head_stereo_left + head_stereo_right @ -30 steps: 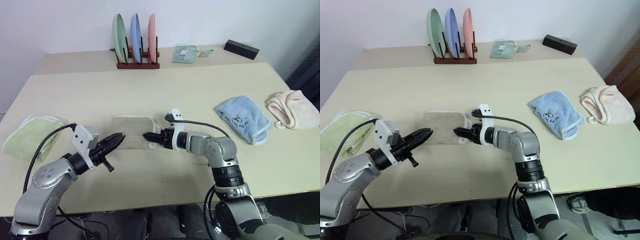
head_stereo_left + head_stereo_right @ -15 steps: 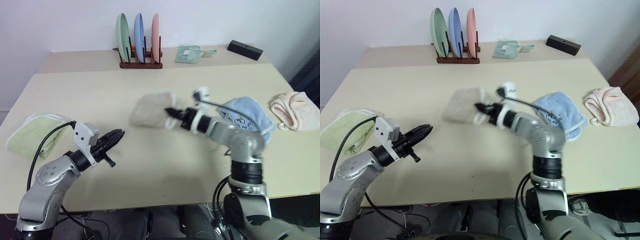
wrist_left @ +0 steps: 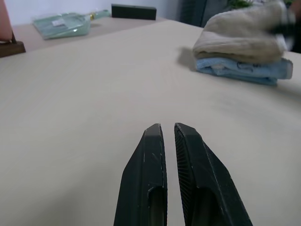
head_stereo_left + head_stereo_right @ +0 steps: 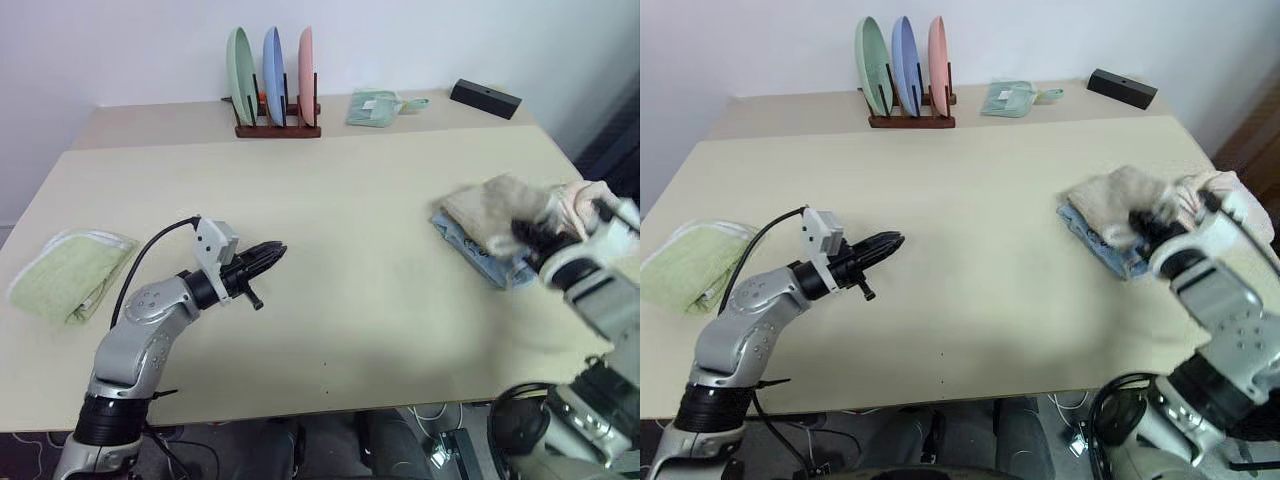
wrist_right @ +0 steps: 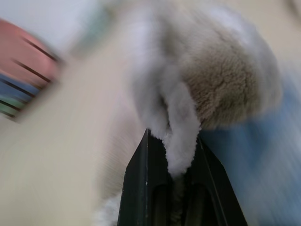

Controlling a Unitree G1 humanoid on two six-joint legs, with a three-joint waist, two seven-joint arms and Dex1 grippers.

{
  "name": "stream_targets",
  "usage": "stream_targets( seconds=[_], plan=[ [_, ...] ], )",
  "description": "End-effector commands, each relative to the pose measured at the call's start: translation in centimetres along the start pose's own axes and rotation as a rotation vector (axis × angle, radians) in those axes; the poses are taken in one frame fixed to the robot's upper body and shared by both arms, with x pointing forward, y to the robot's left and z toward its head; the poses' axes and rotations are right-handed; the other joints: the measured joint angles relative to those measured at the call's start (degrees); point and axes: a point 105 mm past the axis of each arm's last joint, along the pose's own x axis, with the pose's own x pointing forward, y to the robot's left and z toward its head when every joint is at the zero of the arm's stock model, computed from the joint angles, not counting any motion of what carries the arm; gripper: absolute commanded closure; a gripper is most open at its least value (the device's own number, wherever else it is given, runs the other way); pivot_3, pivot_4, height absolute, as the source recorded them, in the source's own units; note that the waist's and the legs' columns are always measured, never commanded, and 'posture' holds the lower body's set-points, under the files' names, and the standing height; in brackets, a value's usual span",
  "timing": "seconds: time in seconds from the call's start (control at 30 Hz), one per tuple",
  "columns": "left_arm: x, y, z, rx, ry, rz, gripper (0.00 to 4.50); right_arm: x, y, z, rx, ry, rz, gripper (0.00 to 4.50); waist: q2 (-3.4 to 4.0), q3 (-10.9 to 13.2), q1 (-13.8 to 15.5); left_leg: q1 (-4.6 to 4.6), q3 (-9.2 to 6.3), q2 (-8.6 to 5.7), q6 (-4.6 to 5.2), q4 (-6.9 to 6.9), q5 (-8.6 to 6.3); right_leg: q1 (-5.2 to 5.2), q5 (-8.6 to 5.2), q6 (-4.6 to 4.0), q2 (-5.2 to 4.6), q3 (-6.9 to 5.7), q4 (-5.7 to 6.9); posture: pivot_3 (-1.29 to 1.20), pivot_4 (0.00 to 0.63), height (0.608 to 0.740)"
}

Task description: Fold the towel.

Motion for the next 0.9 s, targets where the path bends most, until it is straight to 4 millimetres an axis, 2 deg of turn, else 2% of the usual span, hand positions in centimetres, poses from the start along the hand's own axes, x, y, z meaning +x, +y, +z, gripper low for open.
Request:
stream_targets(
  seconds=[0.03,0.17,0.33,0.37,0.5,0.57,0.67,0.77,0.9],
  plan=[
    [0.4,-0.4,0.9,0.045,-0.033,-0.021,4.11,-0.4,0.2,1.4,-0.012,-0.057,-0.009,4.47,0.05,-0.03,-0.02,0.01,0.04,-0.04,0.04,0.00,-0.02,-0.01,0.00,0.01,0.02,0.04,0.00,0.00,0.150,0.721],
    [0.1,-0.5,0.9,0.043,-0.036,-0.014,4.11,-0.6,0.1,2.1,-0.086,-0.073,-0.018,3.03,0.09,-0.05,0.11,0.05,0.00,-0.03,0.20,0.00,-0.11,0.01,0.00,0.01,0.05,-0.01,0.02,0.00,0.150,0.721],
    [-0.1,-0.8,0.7,0.039,-0.033,-0.009,4.11,-1.0,-0.1,4.6,-0.175,-0.173,-0.065,0.37,0.09,-0.05,0.16,0.02,0.00,-0.04,0.15,0.00,-0.08,0.01,0.00,0.01,0.04,-0.01,0.00,0.00,0.150,0.721],
    [-0.1,-0.8,0.7,0.039,-0.032,-0.008,4.11,-1.2,0.0,5.2,-0.194,-0.205,-0.070,0.06,0.09,-0.05,0.16,0.02,0.00,-0.04,0.12,0.00,-0.06,0.01,0.00,0.01,0.04,-0.01,0.00,0.00,0.150,0.721],
    [0.0,0.1,0.8,0.068,-0.044,0.040,4.11,-2.6,1.4,9.8,-0.372,-0.446,-0.084,0.06,0.09,-0.05,0.16,0.03,0.02,-0.05,0.06,0.01,-0.02,0.02,0.00,0.01,0.04,-0.01,0.00,0.00,0.150,0.721],
    [0.0,1.5,0.9,0.082,-0.051,0.118,4.11,-3.0,2.8,11.1,-0.494,-0.526,-0.045,0.06,0.09,-0.05,0.16,0.04,0.02,-0.05,-0.01,0.00,0.01,0.03,0.00,0.02,0.05,-0.02,0.00,0.00,0.150,0.721],
    [-0.5,3.7,0.8,0.145,-0.038,0.244,4.11,-2.2,5.7,9.8,-0.741,-0.502,0.076,0.06,0.05,-0.07,0.11,0.10,0.00,-0.04,-0.02,0.00,0.02,0.10,0.00,0.02,0.07,-0.07,-0.01,0.00,0.150,0.721],
    [-1.7,4.7,0.7,0.173,-0.029,0.314,4.11,-1.2,9.5,6.5,-0.910,-0.421,0.318,0.06,0.04,-0.07,-0.34,0.14,0.04,0.05,-0.03,0.01,0.02,0.13,-0.01,0.02,0.12,-0.04,-0.04,0.00,0.150,0.721],
    [-3.1,5.2,0.4,0.185,-0.014,0.344,4.11,-0.6,11.9,2.3,-1.007,-0.281,0.546,0.06,0.03,-0.06,0.16,0.11,0.01,0.08,-0.04,0.01,0.03,0.12,-0.01,0.02,0.13,-0.07,-0.07,0.00,0.150,0.721]
  ],
)
